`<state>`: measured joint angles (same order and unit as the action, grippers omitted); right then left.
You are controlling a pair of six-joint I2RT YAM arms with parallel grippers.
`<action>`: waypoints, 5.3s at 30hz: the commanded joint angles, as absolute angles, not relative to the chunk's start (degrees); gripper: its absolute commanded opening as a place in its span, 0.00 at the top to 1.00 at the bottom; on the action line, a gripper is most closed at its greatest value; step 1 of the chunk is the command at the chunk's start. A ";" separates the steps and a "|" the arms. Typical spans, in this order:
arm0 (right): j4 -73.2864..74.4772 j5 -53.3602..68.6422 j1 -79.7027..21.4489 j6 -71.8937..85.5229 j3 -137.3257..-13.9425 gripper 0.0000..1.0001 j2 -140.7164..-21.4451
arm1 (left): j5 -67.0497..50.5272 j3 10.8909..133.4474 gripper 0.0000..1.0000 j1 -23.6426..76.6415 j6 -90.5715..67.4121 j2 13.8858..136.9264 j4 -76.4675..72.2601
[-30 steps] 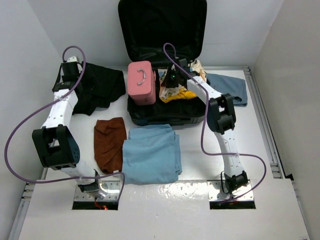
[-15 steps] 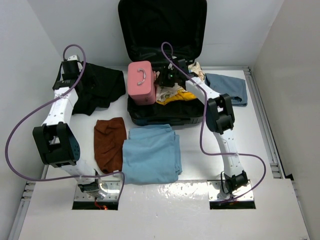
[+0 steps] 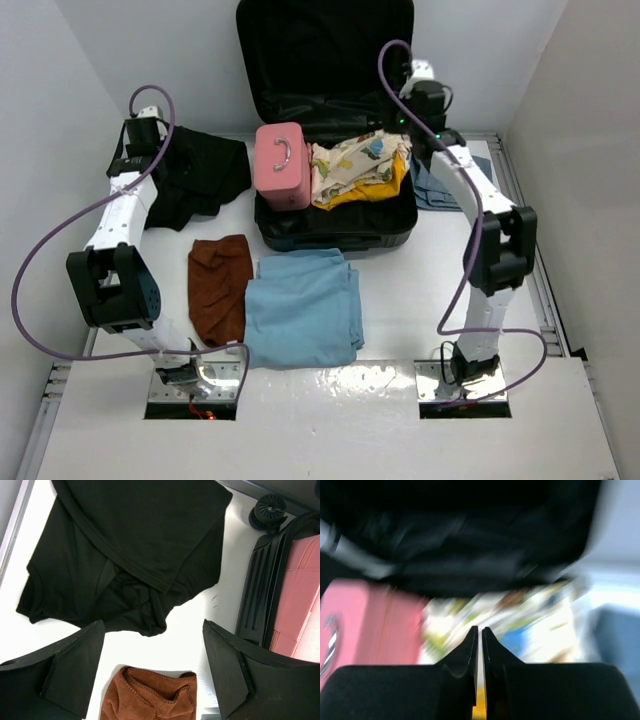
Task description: Pack the luggage
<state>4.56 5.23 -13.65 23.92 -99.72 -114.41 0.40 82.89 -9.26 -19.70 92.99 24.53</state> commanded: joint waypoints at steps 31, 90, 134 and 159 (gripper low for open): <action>19.25 -9.41 -13.10 14.24 -112.24 0.98 -136.59 | 1.49 89.12 0.16 -8.09 -17.58 98.26 24.17; 25.40 6.04 9.32 5.17 -103.45 0.20 -125.86 | -2.11 91.58 0.13 -7.56 -18.11 101.51 24.43; 39.19 -8.52 3.69 0.44 -110.22 0.62 -139.13 | -2.72 94.48 0.13 -8.70 -17.58 103.36 26.81; 34.89 31.20 -1.91 22.50 -97.47 1.00 -107.31 | -3.87 89.91 0.13 -8.70 -18.11 99.84 27.33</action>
